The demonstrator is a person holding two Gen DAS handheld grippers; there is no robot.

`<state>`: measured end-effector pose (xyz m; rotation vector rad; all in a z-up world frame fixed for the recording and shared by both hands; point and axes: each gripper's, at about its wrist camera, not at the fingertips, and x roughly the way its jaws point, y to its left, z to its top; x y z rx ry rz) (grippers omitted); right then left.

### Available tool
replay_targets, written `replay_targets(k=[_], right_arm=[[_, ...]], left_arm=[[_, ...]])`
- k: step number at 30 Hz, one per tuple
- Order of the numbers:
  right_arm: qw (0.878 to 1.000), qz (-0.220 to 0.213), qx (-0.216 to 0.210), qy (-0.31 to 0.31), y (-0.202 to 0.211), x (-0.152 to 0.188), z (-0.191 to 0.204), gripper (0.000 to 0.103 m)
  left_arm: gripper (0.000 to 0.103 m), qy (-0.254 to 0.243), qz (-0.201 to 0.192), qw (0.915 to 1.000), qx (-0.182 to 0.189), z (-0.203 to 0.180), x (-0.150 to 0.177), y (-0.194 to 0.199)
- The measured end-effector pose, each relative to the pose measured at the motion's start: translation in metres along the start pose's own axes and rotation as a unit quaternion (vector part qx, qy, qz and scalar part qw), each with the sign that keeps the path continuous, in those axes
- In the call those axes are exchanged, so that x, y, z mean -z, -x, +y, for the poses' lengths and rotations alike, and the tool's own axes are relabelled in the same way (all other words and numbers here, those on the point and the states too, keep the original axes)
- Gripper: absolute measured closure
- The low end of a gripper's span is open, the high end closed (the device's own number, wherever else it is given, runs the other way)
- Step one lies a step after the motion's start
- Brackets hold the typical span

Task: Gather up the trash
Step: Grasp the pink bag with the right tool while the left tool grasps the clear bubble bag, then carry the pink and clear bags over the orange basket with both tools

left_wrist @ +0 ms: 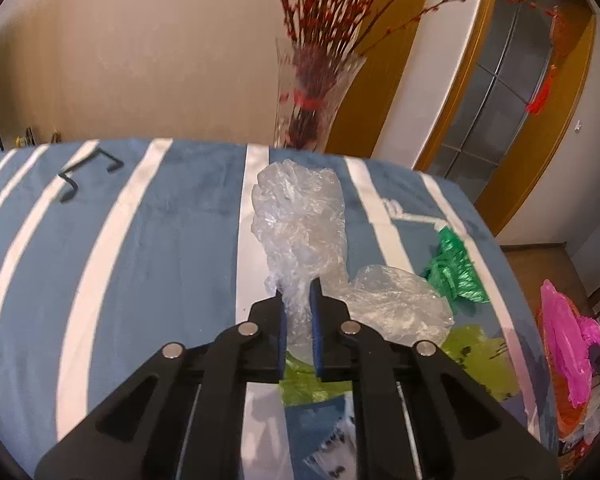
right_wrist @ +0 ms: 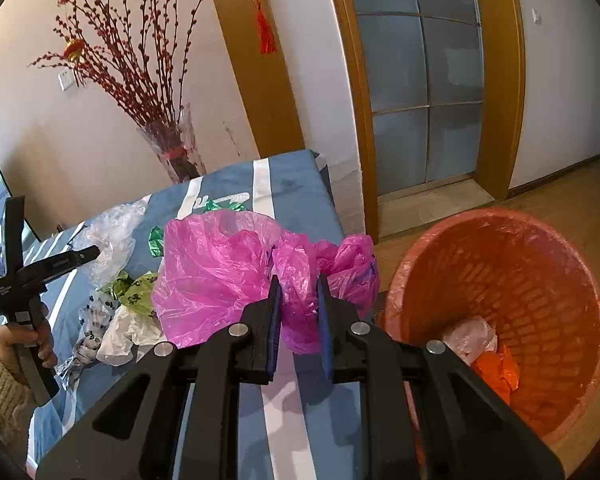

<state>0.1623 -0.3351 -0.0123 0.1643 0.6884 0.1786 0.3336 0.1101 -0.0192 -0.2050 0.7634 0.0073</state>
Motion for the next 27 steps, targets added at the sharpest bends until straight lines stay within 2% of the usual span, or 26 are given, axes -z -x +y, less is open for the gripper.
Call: replay_targets(k=[7, 14, 20, 27], right_arm=[[1.000, -0.022, 0.003, -0.008, 0.029, 0.001, -0.013, 0.086], [0.998, -0.051, 0.022, -0.018, 0.063, 0.002, -0.035, 0.086], [0.995, -0.075, 0.059, -0.022, 0.090, 0.008, -0.061, 0.086], [0.987, -0.098, 0.123, -0.028, 0.112, 0.018, -0.092, 0.086]], left_arm=[[0.093, -0.022, -0.038, 0.9990, 0.004, -0.024, -0.007, 0.041], [0.093, -0.054, -0.055, 0.9964, 0.036, -0.072, 0.000, 0.077], [0.093, -0.083, -0.054, 0.9922, 0.076, -0.121, 0.017, 0.093], [0.093, -0.117, -0.040, 0.9843, 0.126, -0.181, 0.045, 0.101]])
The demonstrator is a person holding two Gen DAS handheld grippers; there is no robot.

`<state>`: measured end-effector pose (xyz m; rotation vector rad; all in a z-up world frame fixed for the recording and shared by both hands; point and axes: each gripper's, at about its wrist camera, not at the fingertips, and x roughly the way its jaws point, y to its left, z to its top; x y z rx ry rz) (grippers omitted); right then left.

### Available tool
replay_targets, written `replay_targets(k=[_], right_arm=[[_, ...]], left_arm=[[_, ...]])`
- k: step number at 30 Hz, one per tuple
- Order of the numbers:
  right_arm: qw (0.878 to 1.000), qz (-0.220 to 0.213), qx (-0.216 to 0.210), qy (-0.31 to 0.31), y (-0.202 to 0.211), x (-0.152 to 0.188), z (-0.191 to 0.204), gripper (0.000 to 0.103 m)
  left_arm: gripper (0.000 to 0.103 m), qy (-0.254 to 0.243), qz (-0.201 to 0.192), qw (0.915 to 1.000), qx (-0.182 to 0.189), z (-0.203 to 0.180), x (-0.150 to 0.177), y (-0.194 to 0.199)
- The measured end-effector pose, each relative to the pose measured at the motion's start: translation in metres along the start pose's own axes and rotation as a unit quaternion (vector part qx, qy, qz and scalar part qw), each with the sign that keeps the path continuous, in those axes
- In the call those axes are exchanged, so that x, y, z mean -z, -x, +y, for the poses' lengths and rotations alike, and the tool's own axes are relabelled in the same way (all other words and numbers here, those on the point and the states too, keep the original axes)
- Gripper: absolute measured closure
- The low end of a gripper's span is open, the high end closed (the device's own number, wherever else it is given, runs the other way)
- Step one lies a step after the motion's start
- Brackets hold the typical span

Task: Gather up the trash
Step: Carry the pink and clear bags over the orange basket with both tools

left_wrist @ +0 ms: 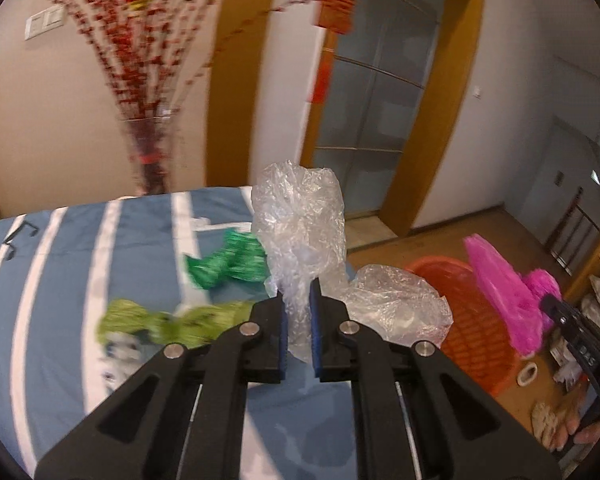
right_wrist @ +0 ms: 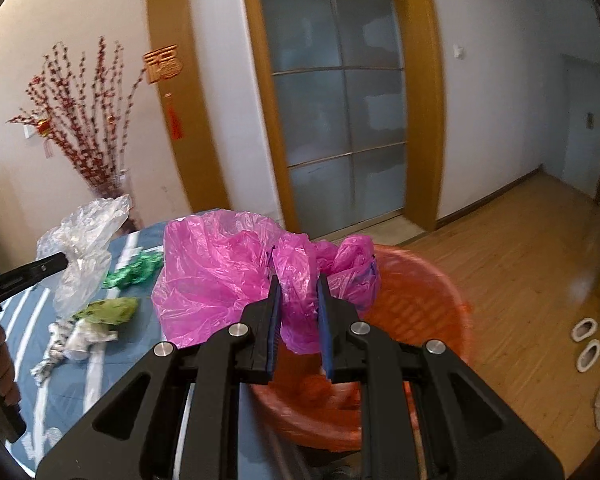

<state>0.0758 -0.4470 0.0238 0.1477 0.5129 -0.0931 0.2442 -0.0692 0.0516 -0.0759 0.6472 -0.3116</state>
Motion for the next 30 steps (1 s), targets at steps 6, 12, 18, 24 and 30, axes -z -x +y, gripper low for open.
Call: replay_targets(k=[6, 12, 18, 24, 30], right_arm=[[0.999, -0.003, 0.031, -0.014, 0.001, 0.004, -0.026, 0.086], [0.998, -0.003, 0.048, -0.035, -0.001, 0.005, -0.047, 0.086], [0.997, -0.005, 0.061, -0.054, -0.003, 0.006, -0.064, 0.086], [0.994, -0.005, 0.070, -0.081, -0.011, 0.006, -0.079, 0.086], [0.992, -0.001, 0.065, -0.105, -0.021, 0.007, -0.086, 0.086]], left_arm=[[0.093, -0.028, 0.016, 0.9988, 0.037, -0.052, 0.011, -0.009], [0.093, -0.050, 0.034, 0.9959, 0.067, -0.095, 0.024, -0.024], [0.093, -0.068, 0.049, 0.9927, 0.087, -0.123, 0.035, -0.041], [0.093, -0.077, 0.062, 0.9902, 0.099, -0.142, 0.043, -0.057], [0.092, -0.083, 0.074, 0.9882, 0.105, -0.154, 0.048, -0.074]])
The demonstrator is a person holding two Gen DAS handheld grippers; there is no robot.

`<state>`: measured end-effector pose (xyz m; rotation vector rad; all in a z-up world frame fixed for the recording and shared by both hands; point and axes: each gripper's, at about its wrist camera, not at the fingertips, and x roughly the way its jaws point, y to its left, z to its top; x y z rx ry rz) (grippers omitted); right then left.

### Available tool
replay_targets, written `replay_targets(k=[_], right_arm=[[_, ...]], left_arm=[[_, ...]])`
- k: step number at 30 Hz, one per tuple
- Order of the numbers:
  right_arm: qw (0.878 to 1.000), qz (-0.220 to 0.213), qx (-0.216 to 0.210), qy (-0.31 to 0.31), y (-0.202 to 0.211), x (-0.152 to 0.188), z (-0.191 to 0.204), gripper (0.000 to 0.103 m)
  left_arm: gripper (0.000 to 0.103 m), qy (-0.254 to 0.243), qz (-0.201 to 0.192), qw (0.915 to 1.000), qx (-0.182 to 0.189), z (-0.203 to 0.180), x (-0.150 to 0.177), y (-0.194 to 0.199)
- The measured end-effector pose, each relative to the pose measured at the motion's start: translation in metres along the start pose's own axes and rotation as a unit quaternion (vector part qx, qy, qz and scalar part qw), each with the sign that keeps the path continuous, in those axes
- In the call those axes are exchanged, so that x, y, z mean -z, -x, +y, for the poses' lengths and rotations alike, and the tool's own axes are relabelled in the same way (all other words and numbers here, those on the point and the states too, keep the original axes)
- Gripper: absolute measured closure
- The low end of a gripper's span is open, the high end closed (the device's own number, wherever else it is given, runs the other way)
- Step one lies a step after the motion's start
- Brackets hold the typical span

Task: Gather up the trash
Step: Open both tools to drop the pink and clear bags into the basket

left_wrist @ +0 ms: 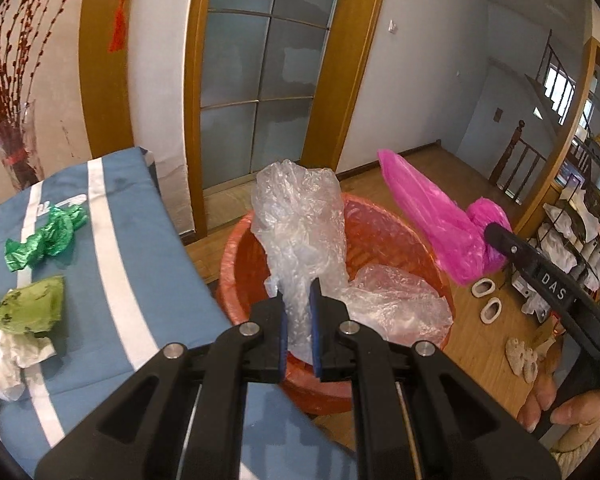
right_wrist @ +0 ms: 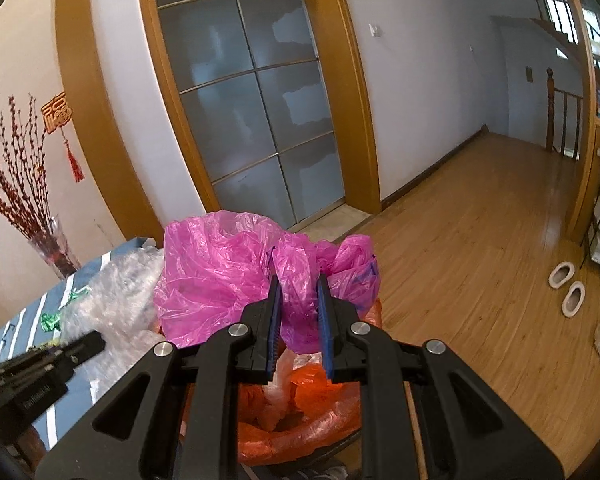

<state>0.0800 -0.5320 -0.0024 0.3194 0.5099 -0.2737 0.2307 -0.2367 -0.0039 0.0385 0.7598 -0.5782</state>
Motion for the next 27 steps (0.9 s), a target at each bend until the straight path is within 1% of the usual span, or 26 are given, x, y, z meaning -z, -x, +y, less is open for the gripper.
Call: replay_targets(k=[5, 7, 8, 9, 10, 14, 15, 21, 25, 27], right_arm=[[1.000, 0.003, -0.011, -0.010, -0.007, 0.000, -0.001, 0.085], [1.000, 0.006, -0.022, -0.014, -0.009, -0.001, -0.006, 0.083], [0.999, 0.008, -0.027, -0.015, -0.011, -0.001, -0.007, 0.081], [0.999, 0.009, -0.030, -0.015, -0.012, 0.000, -0.007, 0.077], [0.999, 0.011, -0.032, -0.014, -0.013, 0.000, -0.006, 0.076], [0.999, 0.013, -0.029, -0.012, -0.015, 0.003, -0.004, 0.060], [0.999, 0.013, -0.027, -0.014, -0.015, 0.005, -0.006, 0.057], [1.000, 0.013, -0.012, -0.009, -0.014, 0.006, -0.007, 0.048], [1.000, 0.011, -0.008, -0.006, -0.012, 0.007, -0.005, 0.045], [1.000, 0.011, -0.008, -0.002, -0.011, 0.008, -0.001, 0.044]], left_arm=[[0.091, 0.003, 0.011, 0.9999, 0.002, -0.002, 0.002, -0.015], [0.086, 0.009, 0.014, 0.9999, 0.000, 0.000, 0.003, -0.020], [0.084, 0.011, 0.018, 0.9998, 0.000, 0.001, 0.004, -0.022], [0.077, 0.012, 0.020, 0.9997, -0.001, 0.003, 0.005, -0.024], [0.072, 0.013, 0.022, 0.9997, -0.003, 0.004, 0.006, -0.025], [0.066, 0.010, 0.027, 0.9995, -0.012, 0.011, 0.009, -0.027], [0.063, 0.011, 0.028, 0.9994, -0.016, 0.014, 0.011, -0.026], [0.053, 0.008, 0.022, 0.9988, -0.042, 0.030, 0.018, -0.014], [0.045, 0.009, 0.017, 0.9980, -0.061, 0.046, 0.021, -0.003], [0.044, 0.010, 0.015, 0.9973, -0.071, 0.054, 0.023, 0.002]])
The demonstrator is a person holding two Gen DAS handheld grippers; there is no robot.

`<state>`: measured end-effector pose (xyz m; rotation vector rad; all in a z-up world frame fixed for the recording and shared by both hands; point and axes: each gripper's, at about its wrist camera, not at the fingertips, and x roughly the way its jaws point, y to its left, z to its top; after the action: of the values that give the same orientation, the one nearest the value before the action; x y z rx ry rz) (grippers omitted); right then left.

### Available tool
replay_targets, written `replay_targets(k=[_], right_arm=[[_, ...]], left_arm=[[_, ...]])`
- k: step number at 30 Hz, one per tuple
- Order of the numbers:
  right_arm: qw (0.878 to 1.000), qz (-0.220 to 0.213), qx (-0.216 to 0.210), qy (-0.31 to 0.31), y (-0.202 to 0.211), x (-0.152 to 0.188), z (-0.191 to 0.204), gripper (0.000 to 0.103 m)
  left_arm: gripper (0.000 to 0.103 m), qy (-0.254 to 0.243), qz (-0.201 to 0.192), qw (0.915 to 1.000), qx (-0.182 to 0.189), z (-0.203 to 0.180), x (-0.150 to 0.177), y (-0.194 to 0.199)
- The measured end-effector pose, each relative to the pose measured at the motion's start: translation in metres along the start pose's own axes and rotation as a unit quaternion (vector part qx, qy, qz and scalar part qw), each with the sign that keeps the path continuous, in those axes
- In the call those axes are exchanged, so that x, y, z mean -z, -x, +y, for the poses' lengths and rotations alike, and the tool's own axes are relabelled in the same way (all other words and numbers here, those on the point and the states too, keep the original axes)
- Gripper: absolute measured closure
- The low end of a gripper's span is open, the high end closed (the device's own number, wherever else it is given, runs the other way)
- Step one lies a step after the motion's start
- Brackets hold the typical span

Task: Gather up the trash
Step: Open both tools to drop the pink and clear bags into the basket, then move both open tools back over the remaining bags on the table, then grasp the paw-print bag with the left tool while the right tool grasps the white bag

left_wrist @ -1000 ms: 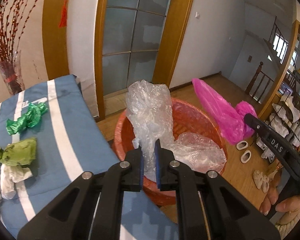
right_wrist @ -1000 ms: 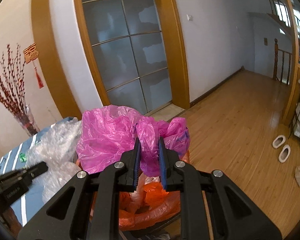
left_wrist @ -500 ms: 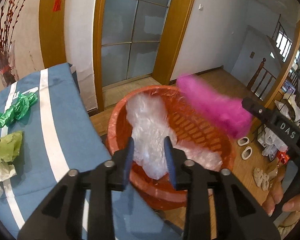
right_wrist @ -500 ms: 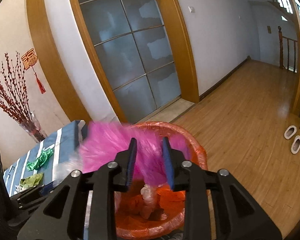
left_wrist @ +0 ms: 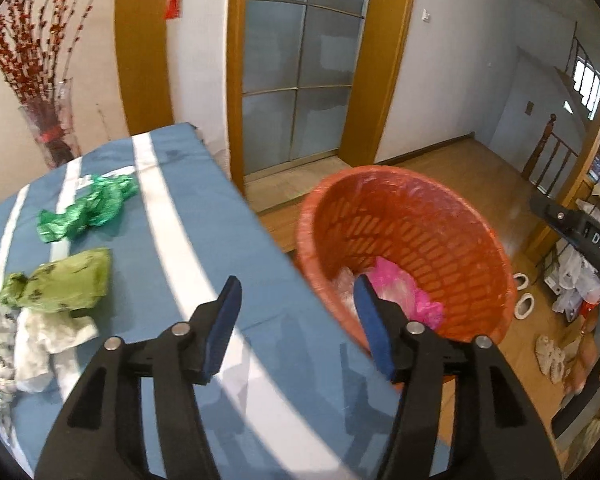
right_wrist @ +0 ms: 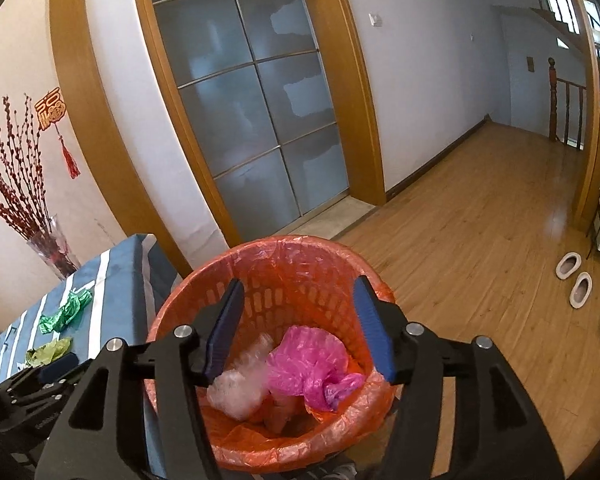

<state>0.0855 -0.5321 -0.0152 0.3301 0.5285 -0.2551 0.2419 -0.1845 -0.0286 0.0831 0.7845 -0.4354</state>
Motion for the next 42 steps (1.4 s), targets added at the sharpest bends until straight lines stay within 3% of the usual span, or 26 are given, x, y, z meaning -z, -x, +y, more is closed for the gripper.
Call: replay_targets(k=[19, 30, 36, 38, 42], right_arm=[[0.997, 0.006, -0.036, 0.069, 0.009, 0.012, 0.068, 0.044], [0.991, 0.027, -0.078, 0.108, 0.009, 0.028, 0.113, 0.041], [0.985, 0.043, -0.098, 0.133, 0.006, 0.041, 0.138, 0.041], [0.984, 0.046, -0.102, 0.142, 0.007, 0.044, 0.145, 0.041], [0.979, 0.050, -0.110, 0.162, 0.009, 0.049, 0.160, 0.041]], left_arm=[[0.041, 0.060, -0.014, 0.9955, -0.072, 0.098, 0.032, 0.049], [0.037, 0.117, -0.012, 0.9806, -0.157, 0.192, 0.066, 0.089], [0.037, 0.146, 0.017, 0.9745, -0.169, 0.224, 0.082, 0.084], [0.038, 0.155, 0.025, 0.9738, -0.164, 0.229, 0.085, 0.080], [0.056, 0.159, 0.037, 0.9745, -0.154, 0.230, 0.088, 0.071]])
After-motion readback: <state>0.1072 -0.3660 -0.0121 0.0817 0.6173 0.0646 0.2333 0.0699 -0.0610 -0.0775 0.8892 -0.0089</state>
